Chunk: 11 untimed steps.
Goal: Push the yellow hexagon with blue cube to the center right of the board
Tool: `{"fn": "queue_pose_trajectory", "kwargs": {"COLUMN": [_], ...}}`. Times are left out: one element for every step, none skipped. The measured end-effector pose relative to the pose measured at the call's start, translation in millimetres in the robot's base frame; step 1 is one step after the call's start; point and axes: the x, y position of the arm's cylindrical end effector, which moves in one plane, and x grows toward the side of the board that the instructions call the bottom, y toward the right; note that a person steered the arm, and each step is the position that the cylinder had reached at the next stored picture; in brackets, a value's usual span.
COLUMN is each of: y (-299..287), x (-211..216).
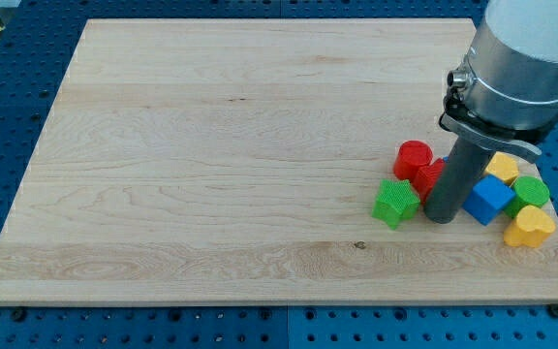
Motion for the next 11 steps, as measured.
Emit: {"fn": "queue_pose_trajectory", "kwargs": {"y": [1.9,2.0,1.9,3.1,12.4,25.1,39.1,46.8,46.8,46.8,54.7], "x": [12.2,-29.1,-68.6,-48.8,-10.9,15.4,24.3,-3.5,-28.6,-34.9,-39.0]}}
